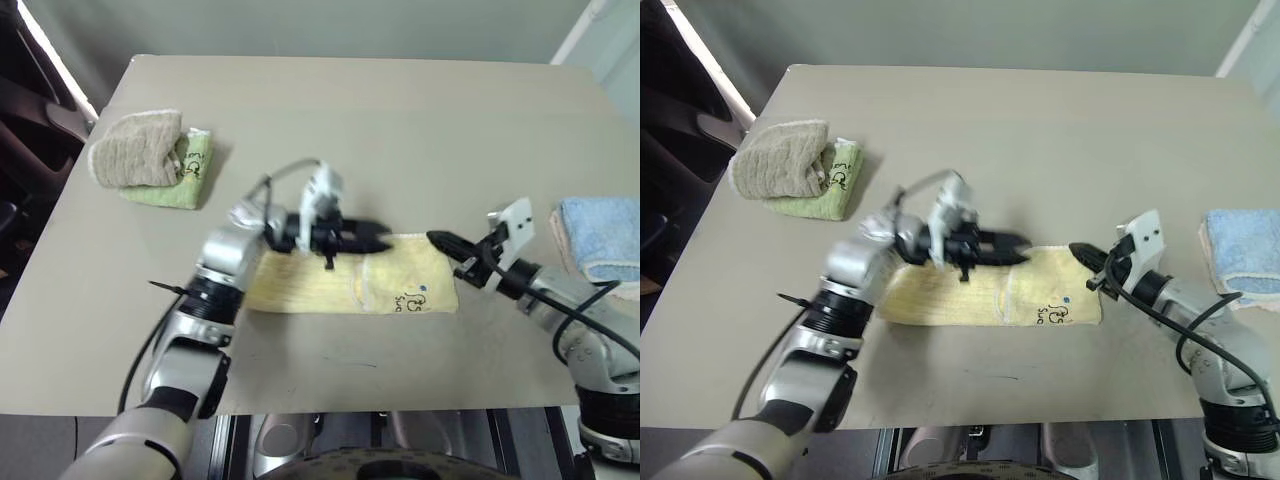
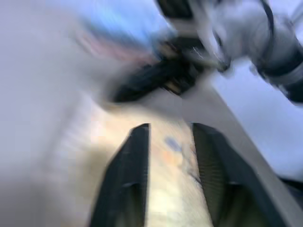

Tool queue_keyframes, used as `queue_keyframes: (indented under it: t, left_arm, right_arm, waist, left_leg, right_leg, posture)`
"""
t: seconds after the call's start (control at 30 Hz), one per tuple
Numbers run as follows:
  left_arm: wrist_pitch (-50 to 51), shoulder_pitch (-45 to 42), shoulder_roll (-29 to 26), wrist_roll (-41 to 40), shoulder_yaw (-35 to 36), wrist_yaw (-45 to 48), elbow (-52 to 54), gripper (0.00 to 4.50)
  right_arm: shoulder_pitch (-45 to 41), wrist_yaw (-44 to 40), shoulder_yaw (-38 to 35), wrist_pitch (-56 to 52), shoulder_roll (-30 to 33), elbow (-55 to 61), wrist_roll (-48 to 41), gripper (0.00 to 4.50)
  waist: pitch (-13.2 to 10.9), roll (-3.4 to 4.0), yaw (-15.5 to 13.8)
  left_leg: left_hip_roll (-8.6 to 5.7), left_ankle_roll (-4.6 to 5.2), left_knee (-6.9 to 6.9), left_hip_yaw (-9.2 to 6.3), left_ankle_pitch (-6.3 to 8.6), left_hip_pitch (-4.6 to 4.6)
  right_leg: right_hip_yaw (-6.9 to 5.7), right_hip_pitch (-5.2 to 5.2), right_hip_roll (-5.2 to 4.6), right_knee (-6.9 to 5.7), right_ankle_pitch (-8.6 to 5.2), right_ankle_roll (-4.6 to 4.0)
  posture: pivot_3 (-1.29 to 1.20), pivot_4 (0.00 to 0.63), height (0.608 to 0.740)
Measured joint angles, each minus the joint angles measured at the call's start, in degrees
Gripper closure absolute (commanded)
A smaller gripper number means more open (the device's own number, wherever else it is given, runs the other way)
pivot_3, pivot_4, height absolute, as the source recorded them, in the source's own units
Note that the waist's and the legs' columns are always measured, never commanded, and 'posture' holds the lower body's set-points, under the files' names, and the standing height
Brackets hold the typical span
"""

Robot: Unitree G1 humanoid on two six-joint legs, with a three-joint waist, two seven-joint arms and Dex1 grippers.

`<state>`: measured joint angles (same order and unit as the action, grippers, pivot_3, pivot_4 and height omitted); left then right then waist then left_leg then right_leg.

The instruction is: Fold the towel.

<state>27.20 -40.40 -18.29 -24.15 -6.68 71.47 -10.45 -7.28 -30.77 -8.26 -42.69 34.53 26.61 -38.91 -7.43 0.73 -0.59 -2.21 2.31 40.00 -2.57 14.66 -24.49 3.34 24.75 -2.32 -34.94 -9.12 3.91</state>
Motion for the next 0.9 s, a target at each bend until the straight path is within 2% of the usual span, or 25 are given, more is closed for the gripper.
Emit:
queue_keyframes:
  t: [0.13,0.23,0.33,0.47,0.57,0.73,0.83,0.9]
  left_arm:
    - [2.1,0.9,-0.8,-2.9,3.4,-3.8,4.7,3.01]
    - [3.9,2.0,-1.4,-4.2,3.4,-4.4,6.0,3.01]
    - [4.7,2.7,-3.2,-5.2,3.4,-4.2,7.5,2.43]
    - [6.4,3.7,-7.7,-6.5,3.8,-3.9,10.0,1.03]
    - [9.1,4.5,-9.6,-8.7,4.9,-4.7,12.1,0.04]
    - [18.0,7.0,-17.7,-12.8,10.2,-7.6,15.0,0.04]
    - [21.5,8.7,-21.9,-14.5,11.9,-7.9,15.2,0.0]
    - [22.5,11.5,-25.6,-14.6,12.7,-7.3,15.1,0.0]
  right_arm:
    - [-0.8,-2.1,0.3,-1.1,1.6,3.2,-2.0,4.5]
    - [-0.8,-3.0,0.3,-1.6,3.0,3.9,-2.5,4.5]
    - [-1.1,-3.4,0.3,-2.3,3.4,4.8,-3.7,4.5]
    - [-1.9,-3.7,0.3,-3.0,4.6,5.6,-4.5,4.5]
    - [-2.5,-4.0,0.5,-3.5,4.8,5.7,-4.9,4.5]
    - [-2.9,-5.3,0.8,-4.9,5.6,6.0,-6.5,4.5]
    - [-2.8,-7.0,1.6,-4.9,6.1,6.6,-7.1,3.96]
    - [-1.7,-9.3,2.2,-4.9,7.0,7.4,-7.7,3.31]
  waist:
    - [0.0,0.0,-0.4]
    - [0.0,-0.02,-0.4]
    - [0.0,-0.02,-0.4]
    - [0.0,-0.02,-0.2]
    - [0.0,-0.02,-0.1]
    - [0.0,-0.02,0.0]
    - [0.0,-0.02,0.0]
    - [0.0,-0.02,0.0]
  left_leg:
    - [-0.04,0.1,0.01,-0.02,0.05,-0.01]
    - [-0.04,0.11,0.03,-0.01,0.06,-0.04]
    - [-0.02,0.06,-0.01,-0.01,0.09,-0.03]
    - [-0.01,0.03,-0.02,-0.03,0.09,-0.01]
    - [-0.01,0.04,-0.01,-0.03,0.09,-0.02]
    - [0.0,0.0,-0.05,-0.04,0.1,-0.01]
    - [0.0,-0.02,-0.05,-0.06,0.11,-0.01]
    - [0.0,-0.08,-0.05,-0.09,0.16,-0.02]
  right_leg:
    - [0.01,-0.04,-0.05,0.01,-0.32,-0.21]
    - [0.0,-0.02,-0.06,0.02,-0.14,0.11]
    - [-0.02,0.04,-0.04,0.0,-0.08,0.22]
    - [-0.02,0.04,-0.01,0.0,-0.11,0.15]
    - [-0.01,0.03,-0.02,-0.01,-0.36,-0.31]
    - [-0.02,0.06,0.02,-0.02,-0.41,-0.39]
    - [-0.02,0.06,0.02,-0.01,-0.43,-0.42]
    - [-0.02,0.1,0.04,-0.01,-0.48,-0.47]
  posture:
    - [0.0,0.15,0.733]
    - [0.0,0.15,0.733]
    - [0.0,0.15,0.733]
    - [0.0,0.15,0.733]
    - [0.0,0.15,0.733]
    - [0.0,0.15,0.733]
    - [0.0,0.15,0.733]
    - [0.0,0.15,0.733]
